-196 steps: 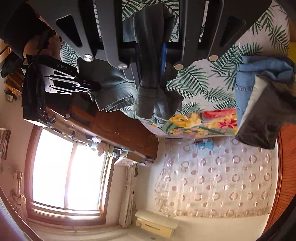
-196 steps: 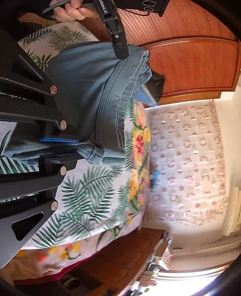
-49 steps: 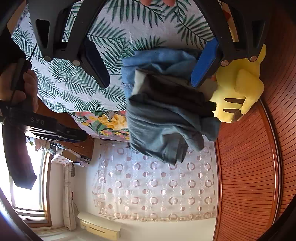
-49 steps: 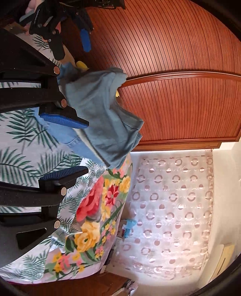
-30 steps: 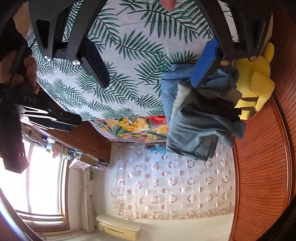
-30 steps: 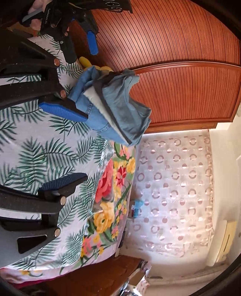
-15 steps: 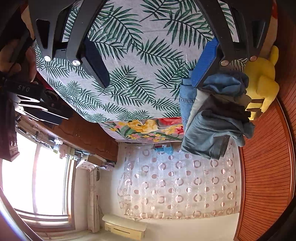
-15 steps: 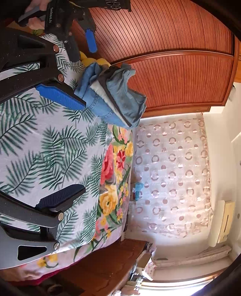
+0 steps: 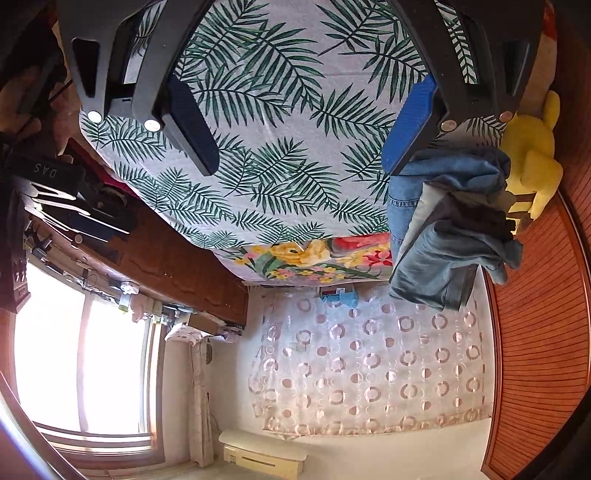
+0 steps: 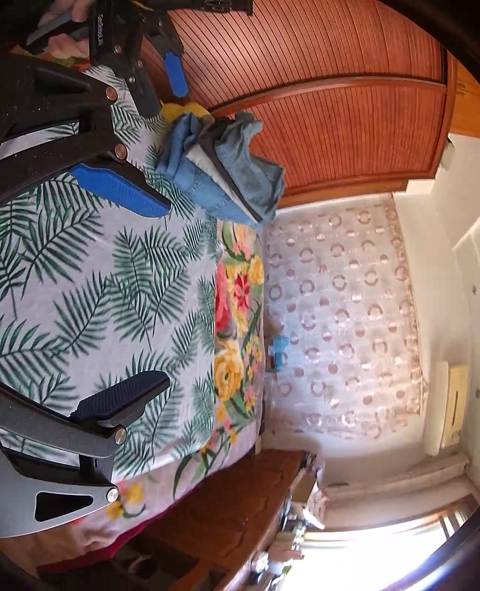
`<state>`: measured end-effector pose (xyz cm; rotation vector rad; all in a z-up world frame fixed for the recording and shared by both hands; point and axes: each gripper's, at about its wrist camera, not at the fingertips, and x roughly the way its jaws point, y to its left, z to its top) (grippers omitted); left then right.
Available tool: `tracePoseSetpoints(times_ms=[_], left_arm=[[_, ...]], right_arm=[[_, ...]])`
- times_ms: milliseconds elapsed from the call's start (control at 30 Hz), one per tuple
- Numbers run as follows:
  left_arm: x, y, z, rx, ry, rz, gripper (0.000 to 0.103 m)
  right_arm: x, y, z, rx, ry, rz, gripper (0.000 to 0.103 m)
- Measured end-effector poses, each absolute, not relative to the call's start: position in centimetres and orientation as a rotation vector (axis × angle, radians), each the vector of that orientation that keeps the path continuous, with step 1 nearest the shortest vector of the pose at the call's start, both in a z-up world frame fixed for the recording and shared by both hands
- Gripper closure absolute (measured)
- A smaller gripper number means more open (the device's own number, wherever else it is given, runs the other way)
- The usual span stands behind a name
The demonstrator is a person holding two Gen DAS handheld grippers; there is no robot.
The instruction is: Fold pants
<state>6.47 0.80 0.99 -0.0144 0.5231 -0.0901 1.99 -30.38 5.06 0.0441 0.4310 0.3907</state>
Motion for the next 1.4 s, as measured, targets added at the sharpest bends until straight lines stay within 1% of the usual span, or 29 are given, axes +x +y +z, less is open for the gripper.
tracePoseSetpoints(times_ms=[233, 433, 600, 800, 1400], left_arm=[[5.7, -0.1, 2.8, -0.004, 0.492, -0.086, 0.013], [5.0, 0.2, 5.0, -0.009, 0.449, -0.071, 0.013], [4.2, 0.7, 6.1, -0.008, 0.417, -0.051, 0.013], [4.0, 1.0, 6.1, -0.011, 0.412, -0.043, 0.013], [4.0, 1.1, 6.1, -0.01, 0.409, -0.041, 0.013]], right_arm=[[-0.3, -30.2, 6.0, 0.053, 0.409, 0.357, 0.017], [-2.7, -29.6, 7.7, 0.043, 0.351, 0.329, 0.017], [-4.2, -29.1, 7.6, 0.038, 0.324, 0.321, 0.017], [-4.5, -29.3, 6.4, 0.031, 0.322, 0.322, 0.017], [-3.9, -30.6, 6.6, 0.029, 0.318, 0.317, 0.017]])
